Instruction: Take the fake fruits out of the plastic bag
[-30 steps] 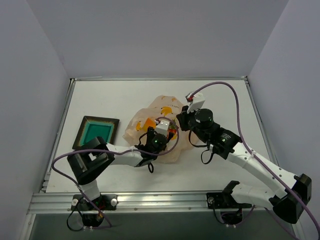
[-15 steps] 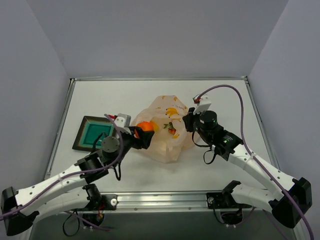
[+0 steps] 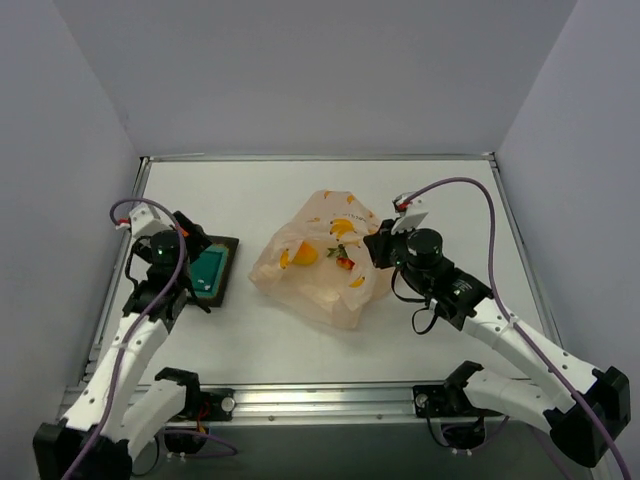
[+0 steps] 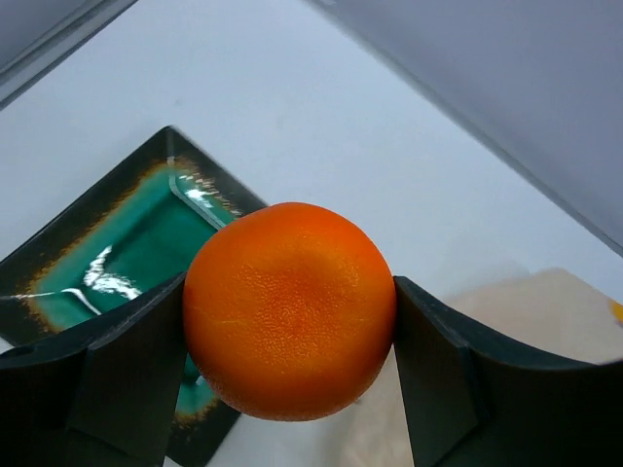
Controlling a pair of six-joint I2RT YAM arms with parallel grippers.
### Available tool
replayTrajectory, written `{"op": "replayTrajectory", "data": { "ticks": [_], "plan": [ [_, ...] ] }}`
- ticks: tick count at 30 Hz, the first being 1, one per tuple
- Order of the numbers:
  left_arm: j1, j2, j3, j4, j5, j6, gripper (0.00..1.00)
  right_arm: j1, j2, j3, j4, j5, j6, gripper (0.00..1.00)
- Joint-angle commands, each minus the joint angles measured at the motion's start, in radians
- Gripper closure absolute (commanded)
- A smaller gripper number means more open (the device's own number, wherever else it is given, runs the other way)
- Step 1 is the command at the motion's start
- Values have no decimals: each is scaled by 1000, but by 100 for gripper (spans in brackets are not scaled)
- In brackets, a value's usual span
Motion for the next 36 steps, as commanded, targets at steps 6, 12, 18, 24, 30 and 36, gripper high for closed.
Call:
{"op": "replayTrajectory", "data": {
  "ticks": [6, 12, 18, 24, 30, 36],
  "plan": [
    [360, 257, -76, 132, 224, -224, 84, 20, -1, -34, 83, -47, 18, 100],
    [353, 339, -24, 132, 177, -194, 77, 37, 17, -39, 126, -55, 13, 100],
    [337, 401, -39, 132, 140, -184, 49, 43, -10, -50, 126, -44, 1, 100],
    [302, 387, -12, 118, 121, -166, 23, 41, -41, -41, 109, -26, -15, 100],
    [74, 269, 86, 11, -7, -43, 7, 43, -62, -28, 86, 1, -28, 100],
    [17, 113, 71, -40, -46, -40, 12, 41, -79, -21, 63, 19, -31, 100]
  ]
}}
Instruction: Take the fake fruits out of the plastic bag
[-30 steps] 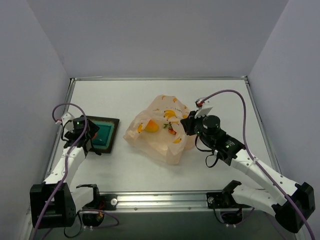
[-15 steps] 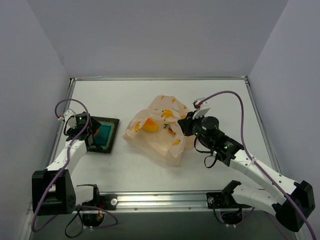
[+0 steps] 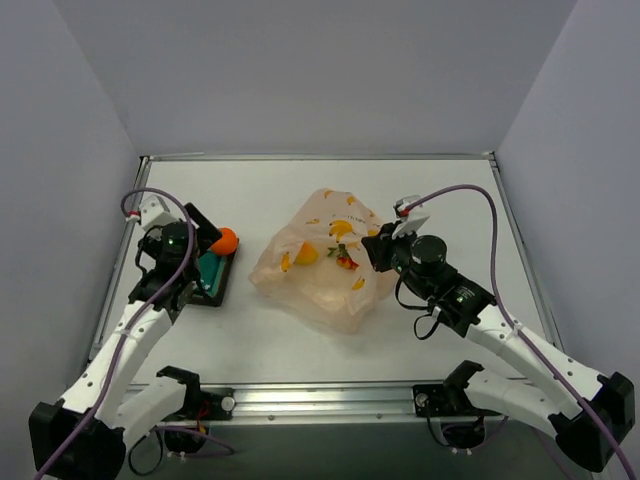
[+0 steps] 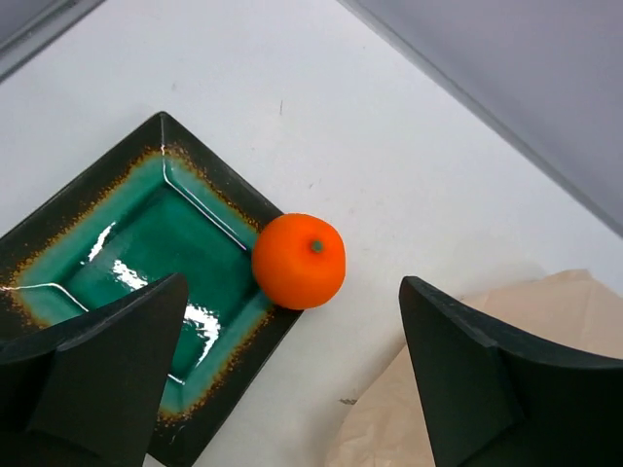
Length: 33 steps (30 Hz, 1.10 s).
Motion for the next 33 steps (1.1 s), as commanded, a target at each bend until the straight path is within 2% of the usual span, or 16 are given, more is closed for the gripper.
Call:
{"op": "replayTrajectory", "data": {
  "ticks": [1, 3, 4, 6, 7, 8, 9, 10, 11, 12, 14, 17, 19, 22, 27, 33],
  "plan": [
    [-55, -83, 37, -64, -6, 45, 15, 9, -29, 28, -7, 56, -16, 100],
    [-147, -126, 51, -97, 9, 68, 18, 8, -45, 35, -13, 74, -16, 100],
    [-266, -140, 68, -121, -17, 82, 20, 8, -55, 37, -18, 94, -16, 100],
    [-399, -183, 69, -170, -62, 99, 22, 6, -56, 42, -21, 105, -15, 100],
    [-527, -200, 68, -202, -101, 90, 24, 6, -52, 43, -25, 107, -15, 100],
    [-587, -215, 63, -263, -187, 76, 26, 6, -50, 46, -30, 111, -15, 100],
    [-640, -243, 57, -285, -214, 56, 31, 6, -47, 48, -38, 111, -12, 100],
    [-737, -253, 53, -310, -241, 38, 33, 6, -47, 49, -41, 113, -12, 100],
    [-787, -258, 43, -357, -289, 16, 34, 6, -50, 46, -42, 130, -9, 100],
    [-831, -255, 39, -364, -301, 1, 37, 6, -50, 45, -45, 140, -10, 100],
    [-972, -202, 39, -362, -352, -33, 37, 5, -53, 46, -50, 166, -10, 100],
    [-1124, -96, 74, -307, -421, -16, 37, 2, -47, 55, -59, 176, -5, 100],
    [-1145, 33, 135, -279, -476, -1, 37, 2, -45, 57, -59, 167, 4, 100],
    [-1129, 162, 166, -100, -464, 92, 37, 2, -50, 49, -62, 147, 16, 100],
    [-1007, 353, 201, 78, -384, 87, 37, 2, -64, 40, -71, 118, 36, 100],
    [-887, 509, 201, 245, -369, 76, 37, 3, -56, 42, -73, 101, 31, 100]
  ]
}}
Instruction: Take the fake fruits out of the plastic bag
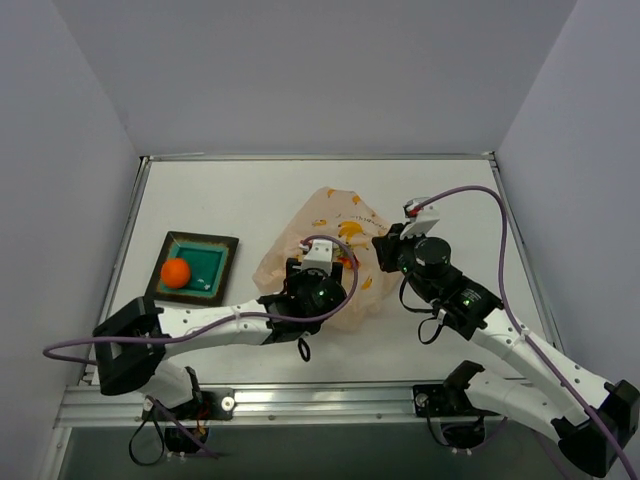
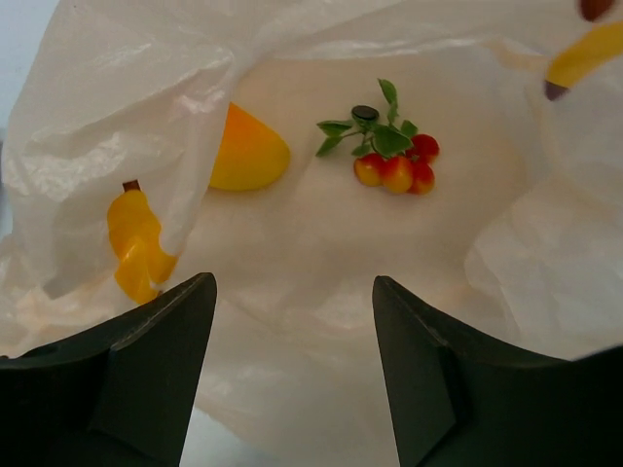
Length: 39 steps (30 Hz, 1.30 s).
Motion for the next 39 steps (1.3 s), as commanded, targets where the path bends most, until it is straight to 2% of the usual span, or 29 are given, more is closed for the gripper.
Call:
{"op": "replayTrajectory", "data": {
  "ticks": [1, 5, 7, 12, 15, 24, 29, 30, 34, 39],
  "plan": [
    [53, 45, 51, 159, -15, 17, 36, 3, -10, 29, 17, -10, 5, 100],
    [151, 122, 75, 236, 54, 25, 32, 3, -10, 26, 17, -17, 5, 100],
    [183, 174, 86, 297, 184, 84, 31, 5, -14, 24, 15, -13, 5, 100],
    [223, 289, 166, 385, 353, 216, 29, 5, -10, 13, 17, -18, 5, 100],
    [243, 356, 207, 379, 416, 232, 25, 5, -5, 12, 20, -10, 4, 100],
    [263, 531, 341, 414, 390, 287, 14, 8, 18, -2, 78, -73, -1, 100],
    [275, 622, 398, 388, 336, 277, 15, 6, 16, -5, 80, -64, -5, 100],
    [277, 631, 405, 391, 352, 277, 17, 8, 16, -7, 81, -63, -7, 100],
    [280, 648, 390, 425, 350, 270, 38, 6, 21, -2, 81, -58, -7, 100],
    [286, 651, 373, 434, 356, 274, 58, 6, 0, 3, 80, -56, -13, 100]
  ]
}}
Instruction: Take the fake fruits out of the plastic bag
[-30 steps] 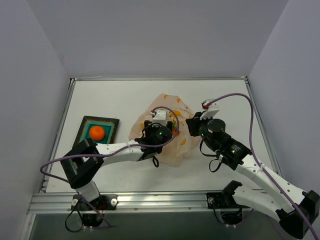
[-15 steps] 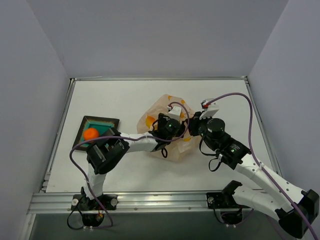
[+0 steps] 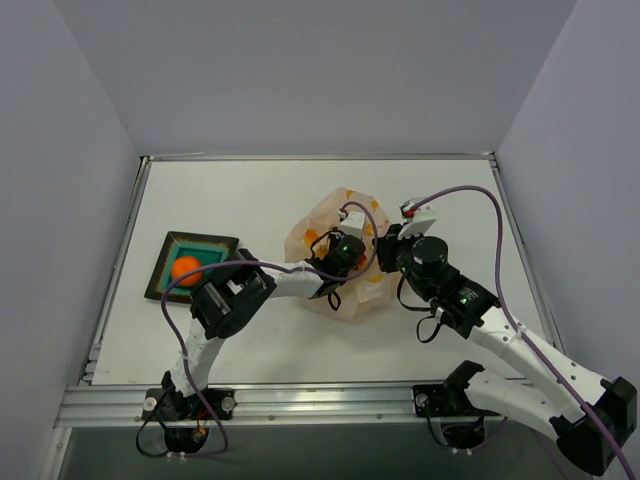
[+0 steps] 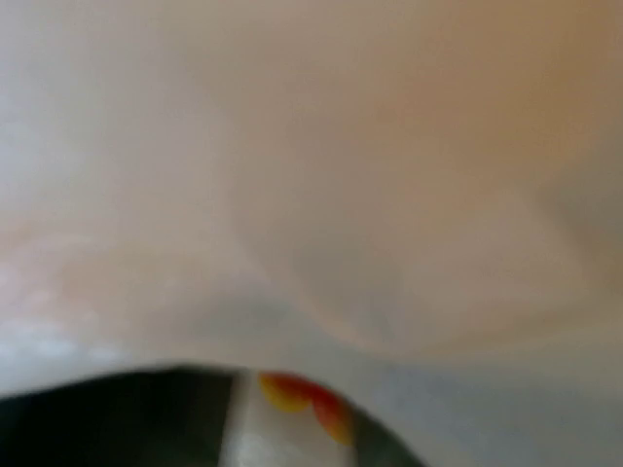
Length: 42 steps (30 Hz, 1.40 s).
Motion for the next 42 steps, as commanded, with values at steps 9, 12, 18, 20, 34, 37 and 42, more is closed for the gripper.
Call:
{"op": "replayTrajectory", "data": {
  "ticks": [9, 12, 18, 20, 34, 37, 42],
  "plan": [
    [10, -60, -53, 58, -40, 45, 98, 7, -57, 7, 52, -40, -10, 100],
    [-1, -170, -146, 98, -36, 39, 98, 8, -69, 6, 52, -23, -17, 100],
    [-50, -531, -378, 136, 41, -22, 98, -1, -63, -9, 77, 8, 1, 100],
    [-46, -589, -444, 137, 93, -74, 98, -2, -61, -25, 103, 6, 10, 100],
    [-23, -1056, -593, 8, 130, -145, 98, -8, -35, -78, 166, -17, 20, 100],
    [-16, -1183, -600, -110, 95, -133, 98, -10, -43, -83, 155, 33, 15, 100],
    [-1, -1460, -584, -424, -166, -111, 98, -13, -40, -77, 131, 86, 18, 100]
  ]
}}
